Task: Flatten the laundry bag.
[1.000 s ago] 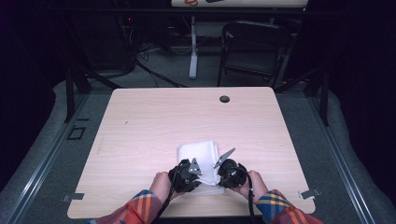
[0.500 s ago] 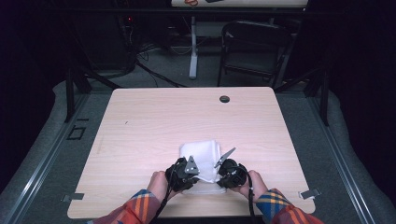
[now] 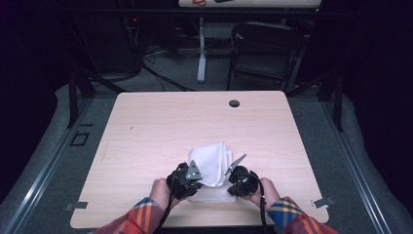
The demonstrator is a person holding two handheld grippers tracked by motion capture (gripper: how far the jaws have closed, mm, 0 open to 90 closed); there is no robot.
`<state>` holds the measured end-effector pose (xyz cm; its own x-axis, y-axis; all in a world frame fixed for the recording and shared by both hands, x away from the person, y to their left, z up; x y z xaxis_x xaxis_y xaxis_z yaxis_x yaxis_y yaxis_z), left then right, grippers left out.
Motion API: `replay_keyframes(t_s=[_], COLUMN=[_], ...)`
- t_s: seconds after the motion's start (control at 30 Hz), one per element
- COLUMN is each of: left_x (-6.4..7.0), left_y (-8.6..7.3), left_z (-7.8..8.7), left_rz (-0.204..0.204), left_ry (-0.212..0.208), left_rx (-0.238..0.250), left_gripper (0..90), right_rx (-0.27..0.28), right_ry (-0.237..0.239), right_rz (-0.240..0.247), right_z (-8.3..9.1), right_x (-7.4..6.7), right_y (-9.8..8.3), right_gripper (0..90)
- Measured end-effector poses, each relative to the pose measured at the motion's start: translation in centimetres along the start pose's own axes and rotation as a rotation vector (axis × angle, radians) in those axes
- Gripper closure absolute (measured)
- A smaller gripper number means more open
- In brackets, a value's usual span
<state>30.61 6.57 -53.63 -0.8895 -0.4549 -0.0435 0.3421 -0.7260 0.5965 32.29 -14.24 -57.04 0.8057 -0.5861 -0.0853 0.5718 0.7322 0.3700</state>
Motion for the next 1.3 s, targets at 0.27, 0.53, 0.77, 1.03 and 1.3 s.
replay_keyframes(t_s=[0.27,0.53,0.77,1.03,1.3], left_x=[-0.7,-1.2,-1.5,-2.1,-2.6], left_y=[-0.7,-1.2,-1.6,-2.1,-2.7], left_z=[0.4,0.9,1.1,1.4,1.6], left_rz=[0.037,0.086,0.101,0.126,0.164], left_ry=[-0.004,0.002,0.005,0.006,0.004], left_rx=[-0.006,0.01,-0.003,-0.016,-0.033], left_gripper=[79.6,77.1,78.9,80.6,81.5], right_rx=[0.007,0.005,-0.002,-0.003,-0.009], right_ry=[0.001,-0.012,-0.017,-0.02,-0.021], right_rz=[0.015,0.021,0.024,0.024,0.03], right_z=[0.0,0.0,0.1,0.2,0.2], right_x=[0.1,0.1,0.2,0.4,0.6], right_y=[-0.1,-0.1,-0.1,-0.2,-0.3], right_gripper=[90.0,90.0,90.0,90.0,90.0])
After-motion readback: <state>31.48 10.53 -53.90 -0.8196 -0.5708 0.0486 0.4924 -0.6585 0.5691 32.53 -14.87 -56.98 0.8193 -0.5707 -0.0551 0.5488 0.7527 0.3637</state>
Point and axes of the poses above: each handheld gripper's, and its own axes: z roughly backward along the jaws, y roughly out of its top, x roughly to its right, the point moved 2 cm from there along -z, roughly forward along the jaws, and after that the axes turned 2 degrees about -y, right-handed, at the moved point
